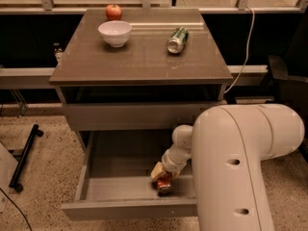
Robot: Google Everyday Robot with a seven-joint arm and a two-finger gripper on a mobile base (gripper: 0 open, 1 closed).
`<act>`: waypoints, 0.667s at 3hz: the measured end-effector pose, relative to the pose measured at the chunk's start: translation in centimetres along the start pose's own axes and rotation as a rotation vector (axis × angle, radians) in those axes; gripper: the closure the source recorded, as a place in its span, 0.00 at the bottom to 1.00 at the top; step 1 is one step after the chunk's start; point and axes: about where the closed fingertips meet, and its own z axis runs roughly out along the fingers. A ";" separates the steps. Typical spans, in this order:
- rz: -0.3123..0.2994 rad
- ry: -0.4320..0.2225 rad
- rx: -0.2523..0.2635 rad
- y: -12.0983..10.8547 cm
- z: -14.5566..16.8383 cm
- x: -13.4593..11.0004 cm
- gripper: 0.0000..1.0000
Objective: Pick coke can from middle drawer and place on counter
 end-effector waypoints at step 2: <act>0.007 -0.025 -0.028 0.7 -0.7 0.5 0.96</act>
Offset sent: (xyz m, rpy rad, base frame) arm -0.0017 0.0029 0.0278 0.0757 -0.0565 -0.0250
